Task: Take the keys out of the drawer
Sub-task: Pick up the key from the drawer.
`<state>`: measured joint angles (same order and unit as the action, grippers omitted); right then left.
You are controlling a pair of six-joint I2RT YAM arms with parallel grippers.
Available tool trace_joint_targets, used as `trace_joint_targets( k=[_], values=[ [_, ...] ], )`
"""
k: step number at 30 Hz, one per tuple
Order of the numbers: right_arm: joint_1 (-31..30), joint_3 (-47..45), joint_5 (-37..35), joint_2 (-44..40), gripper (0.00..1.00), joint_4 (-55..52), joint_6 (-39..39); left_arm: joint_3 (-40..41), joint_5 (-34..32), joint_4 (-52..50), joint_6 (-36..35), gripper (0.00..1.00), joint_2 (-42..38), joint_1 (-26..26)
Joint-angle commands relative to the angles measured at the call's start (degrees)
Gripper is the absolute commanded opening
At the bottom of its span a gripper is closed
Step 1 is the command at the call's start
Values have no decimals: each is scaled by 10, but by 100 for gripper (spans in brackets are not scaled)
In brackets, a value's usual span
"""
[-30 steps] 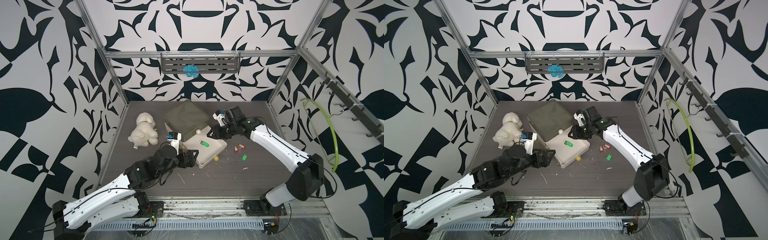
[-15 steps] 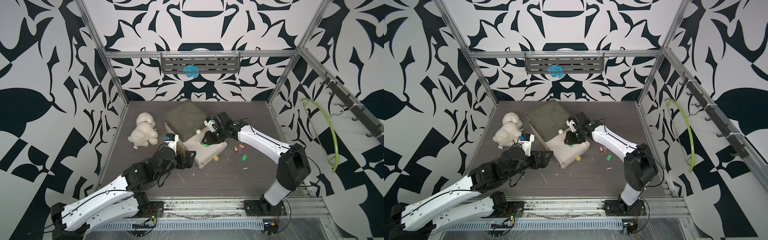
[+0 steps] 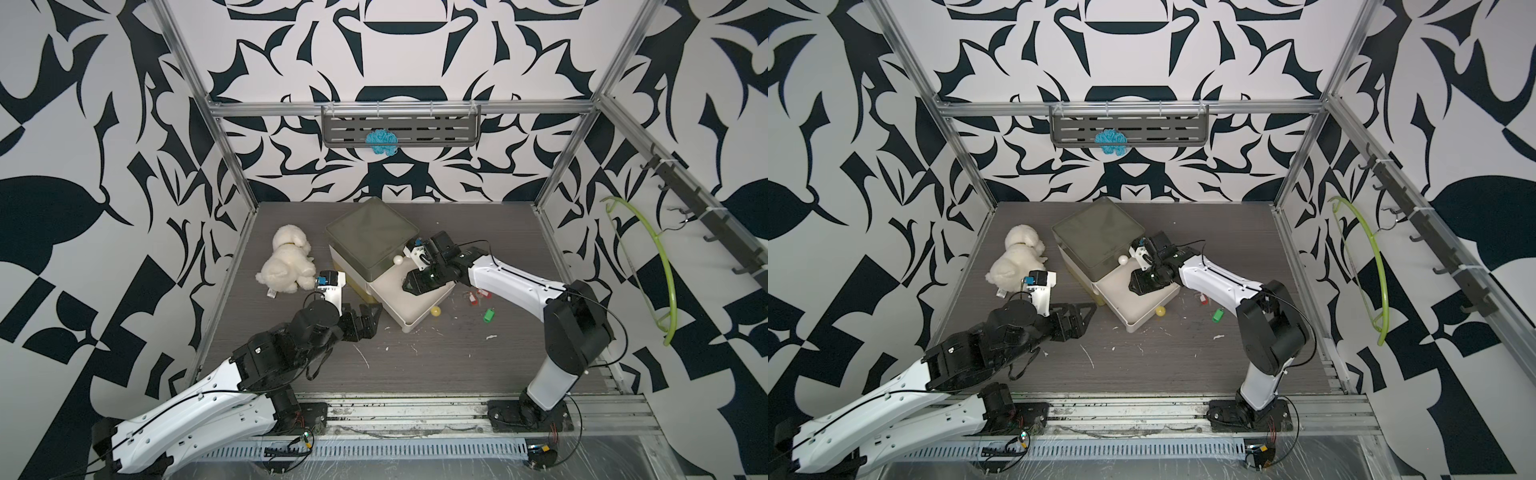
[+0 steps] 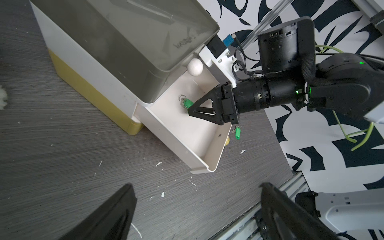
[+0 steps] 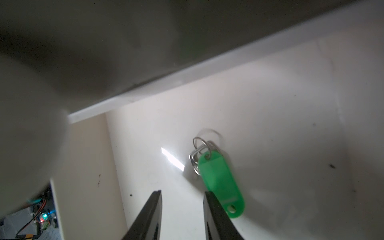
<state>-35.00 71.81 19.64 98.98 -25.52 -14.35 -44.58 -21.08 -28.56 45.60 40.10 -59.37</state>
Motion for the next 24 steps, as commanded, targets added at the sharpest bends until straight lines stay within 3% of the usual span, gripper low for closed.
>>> trace_joint_targets(
  k=[1, 7, 15, 19, 24],
  values=[
    [-4, 8, -19, -2, 41, 78, 19, 5, -10, -7, -6, 99, -2, 2],
    [-5, -23, -63, -38, 40, 107, -12, 1, -17, -6, -20, 99, -1, 2],
    [6, 0, -101, -89, 38, 7, -196, -2, -21, 2, -36, 99, 15, 4],
    [30, 47, -63, -62, 37, -74, -297, -15, -5, 6, -44, 99, 40, 10],
    [31, 85, -21, -22, 35, -99, -409, -32, 3, 2, -54, 99, 62, 12]
  ],
)
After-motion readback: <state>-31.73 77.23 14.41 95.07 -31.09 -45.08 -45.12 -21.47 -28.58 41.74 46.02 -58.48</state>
